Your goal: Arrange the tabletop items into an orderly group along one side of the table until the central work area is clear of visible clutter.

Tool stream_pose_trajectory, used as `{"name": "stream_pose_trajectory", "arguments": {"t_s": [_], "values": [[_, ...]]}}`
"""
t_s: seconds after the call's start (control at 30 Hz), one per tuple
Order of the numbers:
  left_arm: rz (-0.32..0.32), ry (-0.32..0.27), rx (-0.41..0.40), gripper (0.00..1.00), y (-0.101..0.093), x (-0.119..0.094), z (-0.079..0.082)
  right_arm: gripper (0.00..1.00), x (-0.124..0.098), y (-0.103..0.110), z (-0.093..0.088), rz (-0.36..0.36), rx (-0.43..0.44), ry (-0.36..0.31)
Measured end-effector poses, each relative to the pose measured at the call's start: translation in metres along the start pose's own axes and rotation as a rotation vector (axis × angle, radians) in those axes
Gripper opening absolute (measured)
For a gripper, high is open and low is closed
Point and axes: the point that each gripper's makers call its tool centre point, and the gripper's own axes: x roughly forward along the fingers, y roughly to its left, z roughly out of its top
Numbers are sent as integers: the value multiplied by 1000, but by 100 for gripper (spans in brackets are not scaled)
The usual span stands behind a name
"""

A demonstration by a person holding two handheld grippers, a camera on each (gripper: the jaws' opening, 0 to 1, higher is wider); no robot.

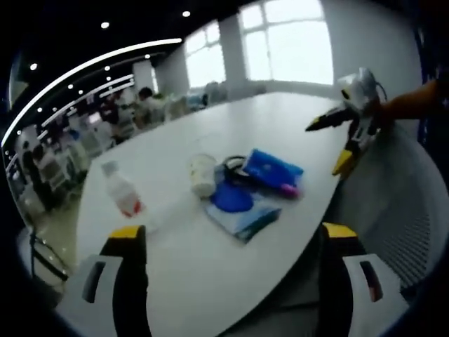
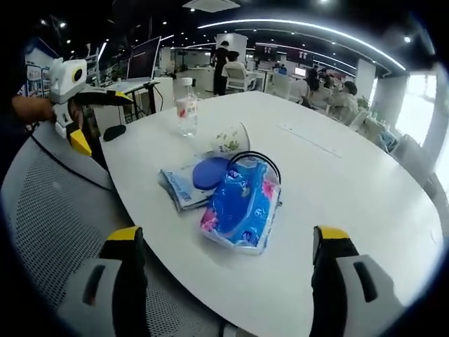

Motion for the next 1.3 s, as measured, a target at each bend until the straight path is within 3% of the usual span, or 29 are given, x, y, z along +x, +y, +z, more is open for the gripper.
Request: {"name": "stream_pose_trajectory", "arguments": {"t_s": [0.37, 0.63, 1.13, 1.23, 1.3], "values": [[12, -4, -15, 99, 4, 0, 0, 99, -1, -7, 3, -14, 60, -20], [31, -35, -19, 100, 8, -3, 4, 98, 1, -3, 2, -5, 24, -5], [-21, 0, -11, 99, -2, -1, -3, 98, -1, -4, 3, -9, 28, -16], [-25, 9, -8, 99, -3, 0, -4, 98, -2, -5, 6, -13, 45, -22], [-30, 18, -7, 99, -3, 1, -6, 99, 1, -1, -1, 24, 116, 10]]}}
